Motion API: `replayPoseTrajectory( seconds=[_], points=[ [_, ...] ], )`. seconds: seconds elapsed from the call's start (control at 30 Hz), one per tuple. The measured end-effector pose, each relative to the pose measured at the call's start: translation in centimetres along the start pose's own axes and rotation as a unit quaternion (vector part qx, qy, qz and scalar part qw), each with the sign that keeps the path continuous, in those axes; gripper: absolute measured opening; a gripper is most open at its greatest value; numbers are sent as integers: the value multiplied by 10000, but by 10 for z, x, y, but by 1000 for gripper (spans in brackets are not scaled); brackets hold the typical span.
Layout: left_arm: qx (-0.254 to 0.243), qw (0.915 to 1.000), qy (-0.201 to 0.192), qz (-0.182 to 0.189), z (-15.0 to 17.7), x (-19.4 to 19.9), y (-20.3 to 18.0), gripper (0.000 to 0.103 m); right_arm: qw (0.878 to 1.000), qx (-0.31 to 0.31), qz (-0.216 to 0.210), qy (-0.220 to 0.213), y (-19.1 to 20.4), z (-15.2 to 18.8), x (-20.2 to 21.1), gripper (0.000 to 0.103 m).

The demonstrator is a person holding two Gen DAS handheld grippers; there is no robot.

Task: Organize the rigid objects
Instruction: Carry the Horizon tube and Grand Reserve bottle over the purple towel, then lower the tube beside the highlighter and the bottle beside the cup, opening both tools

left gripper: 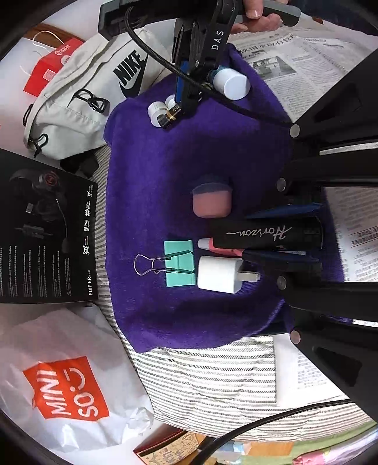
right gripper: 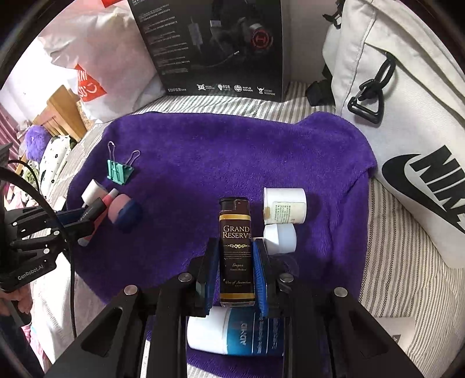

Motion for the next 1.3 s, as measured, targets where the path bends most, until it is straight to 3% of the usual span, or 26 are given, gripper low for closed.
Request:
replayPoseTrajectory(
  seconds=[0.7,1.3],
  points=[
    [-170,9995,222,-160,-17,-20,-20,21,9994,353,-13,29,2,4,-10,23],
    [-149,9999,59,11,-12,-16,-16,21,9984,553,-102,58,7,8,-14,24]
  ],
)
Point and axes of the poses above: each gripper's, at about its wrist camera, not at the fingertips, and x roughly against the way its jaws point, y to its left, z to its underside, the point moved 2 cm from there along -x, roughly the way its jaws point, and after that the axes turned 9 degrees about -z, right-handed, at the moved point
